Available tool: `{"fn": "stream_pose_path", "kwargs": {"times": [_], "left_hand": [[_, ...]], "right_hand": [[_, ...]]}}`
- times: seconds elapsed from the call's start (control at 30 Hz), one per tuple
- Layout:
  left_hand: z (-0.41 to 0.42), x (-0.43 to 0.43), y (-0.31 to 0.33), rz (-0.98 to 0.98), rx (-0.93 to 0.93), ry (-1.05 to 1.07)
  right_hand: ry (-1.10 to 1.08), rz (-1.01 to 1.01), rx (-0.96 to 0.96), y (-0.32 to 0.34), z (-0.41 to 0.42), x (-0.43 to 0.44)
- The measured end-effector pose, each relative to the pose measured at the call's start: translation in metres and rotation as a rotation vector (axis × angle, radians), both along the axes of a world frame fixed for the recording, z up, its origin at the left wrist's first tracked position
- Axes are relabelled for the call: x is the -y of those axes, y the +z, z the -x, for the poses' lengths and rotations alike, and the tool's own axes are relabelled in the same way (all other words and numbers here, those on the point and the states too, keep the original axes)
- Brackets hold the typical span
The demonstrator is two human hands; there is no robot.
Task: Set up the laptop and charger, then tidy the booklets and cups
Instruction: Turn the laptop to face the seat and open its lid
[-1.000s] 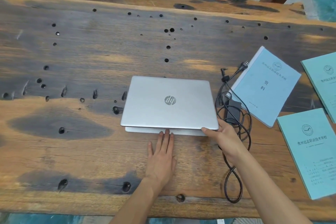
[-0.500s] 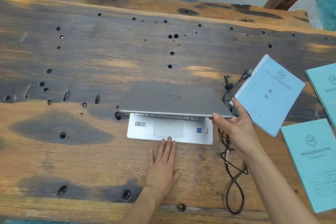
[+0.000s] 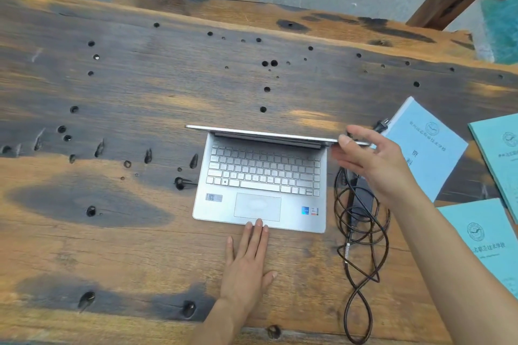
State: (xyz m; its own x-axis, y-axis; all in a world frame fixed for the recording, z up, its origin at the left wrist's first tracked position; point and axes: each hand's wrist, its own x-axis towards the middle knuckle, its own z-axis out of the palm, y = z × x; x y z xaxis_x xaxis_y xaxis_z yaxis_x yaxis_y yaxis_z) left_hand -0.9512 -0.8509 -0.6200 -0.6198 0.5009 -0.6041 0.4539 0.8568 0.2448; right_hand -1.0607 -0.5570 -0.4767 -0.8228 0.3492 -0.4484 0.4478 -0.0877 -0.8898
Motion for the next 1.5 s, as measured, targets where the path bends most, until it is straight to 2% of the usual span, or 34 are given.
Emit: {"fn": "stream_pose_path", "kwargs": {"times": [0.8, 1.07, 1.2, 1.3, 1.4, 1.5], "left_hand": [[0.004, -0.003, 0.008, 0.0, -0.008, 0.029], [0.008, 0.0, 0.012, -0.047, -0.002, 0.025], [0.009, 0.0, 0.013, -0.073, 0.012, 0.047], [0.011, -0.002, 0.015, -0.086, 0.007, 0.067], [0.016, -0.005, 0.019, -0.127, -0.045, 0.071], [0.022, -0.009, 0.022, -0.142, -0.099, 0.02]], "right_hand": [[-0.124, -0.069, 0.119, 0.02, 0.102, -0.014], [-0.165, -0.164, 0.171, 0.018, 0.119, -0.014], [-0.134, -0.379, 0.214, 0.014, 0.129, -0.017], [-0.101, -0.728, 0.296, 0.012, 0.133, -0.022], [-0.068, -1.079, 0.142, 0.009, 0.126, -0.017], [0.038, -1.245, -0.06, 0.006, 0.114, -0.001]]}}
